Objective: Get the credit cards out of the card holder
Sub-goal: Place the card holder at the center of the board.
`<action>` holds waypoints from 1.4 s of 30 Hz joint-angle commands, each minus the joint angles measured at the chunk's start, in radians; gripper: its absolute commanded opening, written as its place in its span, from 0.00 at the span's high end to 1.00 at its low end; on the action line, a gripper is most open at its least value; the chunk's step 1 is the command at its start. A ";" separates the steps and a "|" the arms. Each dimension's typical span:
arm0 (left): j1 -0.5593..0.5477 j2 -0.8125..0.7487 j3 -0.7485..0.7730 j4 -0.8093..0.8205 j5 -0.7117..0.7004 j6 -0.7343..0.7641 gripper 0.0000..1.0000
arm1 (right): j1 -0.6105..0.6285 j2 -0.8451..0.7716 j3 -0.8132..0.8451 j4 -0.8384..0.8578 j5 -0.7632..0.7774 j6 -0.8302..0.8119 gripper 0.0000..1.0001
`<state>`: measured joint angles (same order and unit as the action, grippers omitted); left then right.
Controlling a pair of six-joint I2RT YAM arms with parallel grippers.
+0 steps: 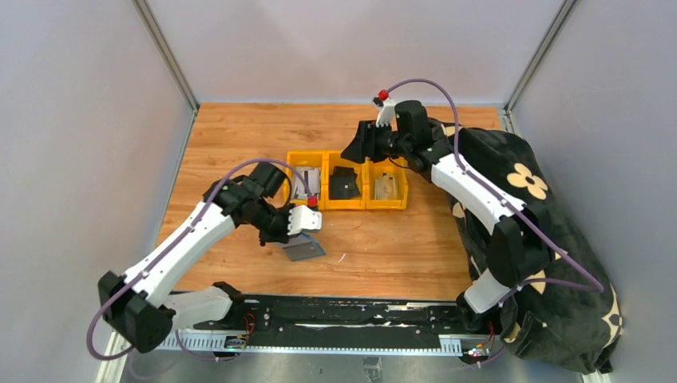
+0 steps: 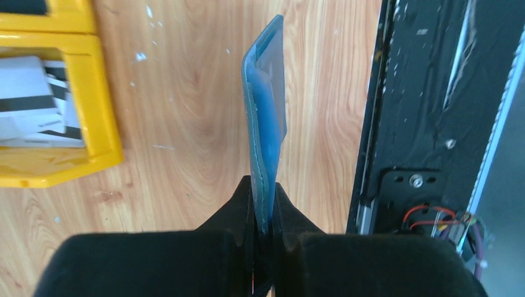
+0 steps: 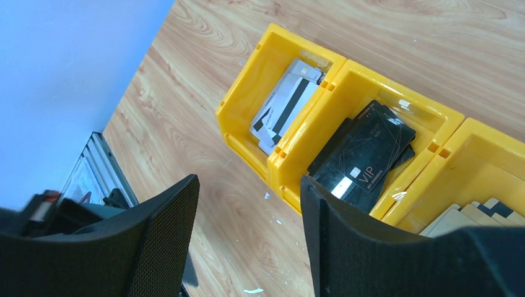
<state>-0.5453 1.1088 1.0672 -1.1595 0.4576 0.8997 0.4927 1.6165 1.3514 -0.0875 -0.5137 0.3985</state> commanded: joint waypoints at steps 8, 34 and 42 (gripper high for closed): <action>-0.069 0.275 -0.028 0.170 -0.546 0.007 1.00 | -0.033 -0.055 -0.097 -0.002 0.055 -0.052 0.33; -0.150 0.152 -0.202 0.124 -0.154 -0.161 0.23 | -0.087 -0.298 -0.367 0.030 0.587 -0.188 0.22; -0.090 0.070 -0.161 0.098 -0.095 -0.175 0.38 | -0.088 -0.344 -0.516 0.077 0.791 -0.212 0.20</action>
<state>-0.6815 1.2041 0.8635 -1.0309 0.2920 0.7288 0.4175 1.3003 0.9051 -0.0536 0.1341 0.2142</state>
